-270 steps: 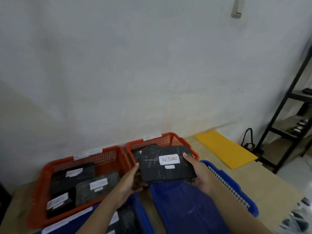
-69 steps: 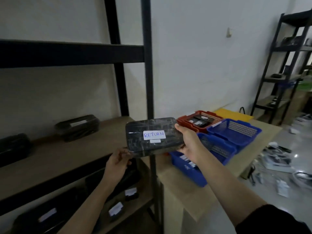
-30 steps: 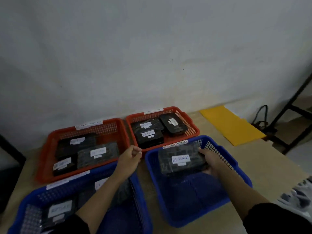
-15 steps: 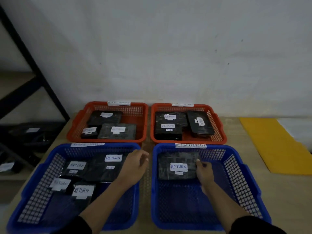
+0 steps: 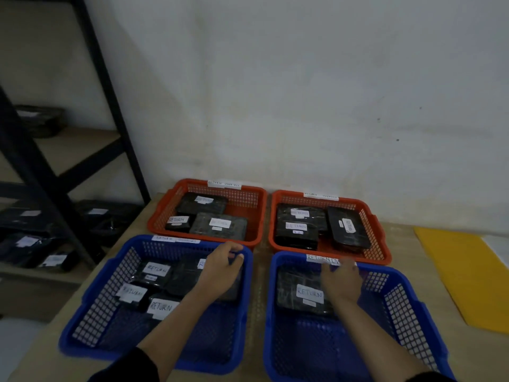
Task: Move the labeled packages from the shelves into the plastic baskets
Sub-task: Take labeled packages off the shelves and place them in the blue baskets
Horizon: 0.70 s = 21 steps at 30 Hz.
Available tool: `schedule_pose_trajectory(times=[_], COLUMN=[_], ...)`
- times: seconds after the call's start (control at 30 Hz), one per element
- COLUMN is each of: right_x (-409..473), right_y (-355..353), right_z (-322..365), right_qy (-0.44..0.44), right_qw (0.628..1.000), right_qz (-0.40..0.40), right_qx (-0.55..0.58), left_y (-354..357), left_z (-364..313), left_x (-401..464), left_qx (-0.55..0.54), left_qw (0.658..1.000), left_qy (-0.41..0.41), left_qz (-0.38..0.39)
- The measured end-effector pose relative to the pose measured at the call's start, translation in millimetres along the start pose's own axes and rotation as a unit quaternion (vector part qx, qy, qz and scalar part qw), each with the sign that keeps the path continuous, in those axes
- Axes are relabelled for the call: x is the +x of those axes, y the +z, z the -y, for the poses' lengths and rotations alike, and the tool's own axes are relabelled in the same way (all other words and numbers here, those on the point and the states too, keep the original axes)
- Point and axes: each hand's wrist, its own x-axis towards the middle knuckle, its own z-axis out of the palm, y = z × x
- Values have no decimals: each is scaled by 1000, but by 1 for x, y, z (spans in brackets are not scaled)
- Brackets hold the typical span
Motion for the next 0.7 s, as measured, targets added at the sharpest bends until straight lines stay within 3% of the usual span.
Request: schedule_pose_trajectory(times=[0.3,0.53,0.7], right_x=[-94,-209,-293], right_y=[59,140,208], right_z=[158,285,366], right_qy=[-229,-307,-301], right_qw=[964,926,916], right_qz=[77,145,180], right_qx=[109,164,196], left_y=[-114,-266,-395], left_z=[26,88,141], left_x=[-17,-33,-46], left_qx=[-45,-80,-47], left_qw=[995,983,983], left_qy=[-14,-14,-18], left_qz=[-94,-167,-179])
